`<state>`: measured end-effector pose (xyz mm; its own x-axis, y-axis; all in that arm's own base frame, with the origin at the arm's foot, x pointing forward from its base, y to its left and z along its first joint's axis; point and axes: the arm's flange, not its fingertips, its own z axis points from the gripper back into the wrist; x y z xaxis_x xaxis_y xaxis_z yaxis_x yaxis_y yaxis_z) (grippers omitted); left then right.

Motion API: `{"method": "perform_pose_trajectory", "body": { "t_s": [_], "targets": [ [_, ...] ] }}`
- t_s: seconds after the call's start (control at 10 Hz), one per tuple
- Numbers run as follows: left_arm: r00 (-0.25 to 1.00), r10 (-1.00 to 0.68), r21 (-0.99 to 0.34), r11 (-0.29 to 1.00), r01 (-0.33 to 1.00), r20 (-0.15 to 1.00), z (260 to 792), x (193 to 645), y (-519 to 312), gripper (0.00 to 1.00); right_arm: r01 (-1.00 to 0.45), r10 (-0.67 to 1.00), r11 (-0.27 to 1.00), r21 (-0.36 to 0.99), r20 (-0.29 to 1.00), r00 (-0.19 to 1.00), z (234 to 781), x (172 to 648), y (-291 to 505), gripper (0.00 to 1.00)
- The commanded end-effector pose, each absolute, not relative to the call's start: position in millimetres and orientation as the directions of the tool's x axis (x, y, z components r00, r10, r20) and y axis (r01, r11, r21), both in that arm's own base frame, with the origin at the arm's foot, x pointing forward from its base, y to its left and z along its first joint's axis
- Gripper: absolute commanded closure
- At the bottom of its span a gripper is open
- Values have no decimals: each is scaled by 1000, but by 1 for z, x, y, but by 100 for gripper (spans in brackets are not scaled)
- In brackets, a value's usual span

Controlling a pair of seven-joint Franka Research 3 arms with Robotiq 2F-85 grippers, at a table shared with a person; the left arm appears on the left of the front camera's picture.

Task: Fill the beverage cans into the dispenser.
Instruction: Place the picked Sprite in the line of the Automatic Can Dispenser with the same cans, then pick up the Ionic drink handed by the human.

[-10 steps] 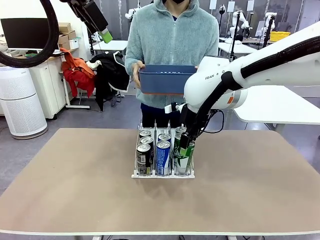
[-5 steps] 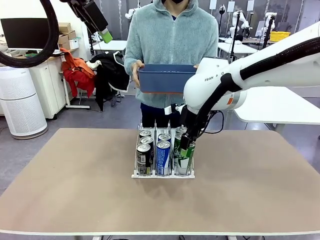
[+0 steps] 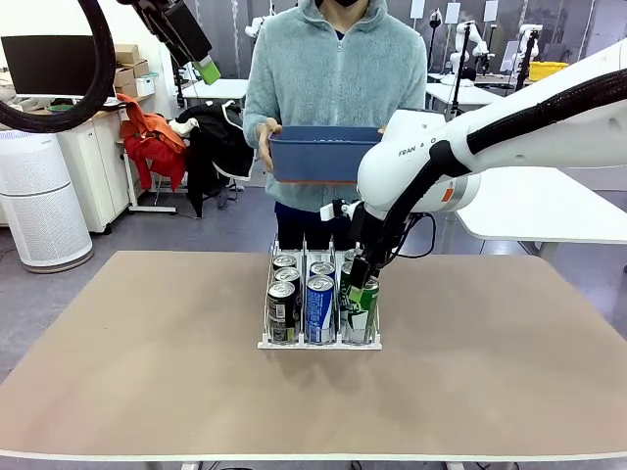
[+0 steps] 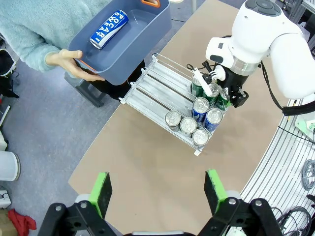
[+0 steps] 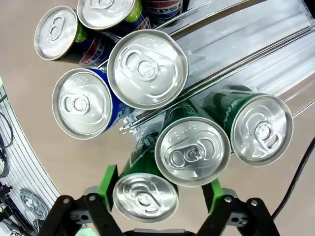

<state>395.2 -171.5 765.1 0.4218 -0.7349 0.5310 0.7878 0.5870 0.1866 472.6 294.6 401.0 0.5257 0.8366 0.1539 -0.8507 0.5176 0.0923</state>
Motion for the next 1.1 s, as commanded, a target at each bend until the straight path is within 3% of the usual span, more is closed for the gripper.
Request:
{"method": "perform_pose_trajectory", "body": {
  "t_s": [0.0, 0.4, 1.0],
  "targets": [
    [423, -734, 185, 588, 788, 531, 765, 395, -169, 0, -853, 837, 518, 68, 166, 522, 407, 466, 292, 0],
    [423, -734, 185, 588, 788, 531, 765, 395, -169, 0, -825, 800, 563, 54, 213, 560, 422, 446, 281, 0],
    [423, -734, 185, 588, 788, 531, 765, 395, -169, 0, -846, 828, 529, 69, 175, 533, 420, 459, 288, 0]
  ]
}}
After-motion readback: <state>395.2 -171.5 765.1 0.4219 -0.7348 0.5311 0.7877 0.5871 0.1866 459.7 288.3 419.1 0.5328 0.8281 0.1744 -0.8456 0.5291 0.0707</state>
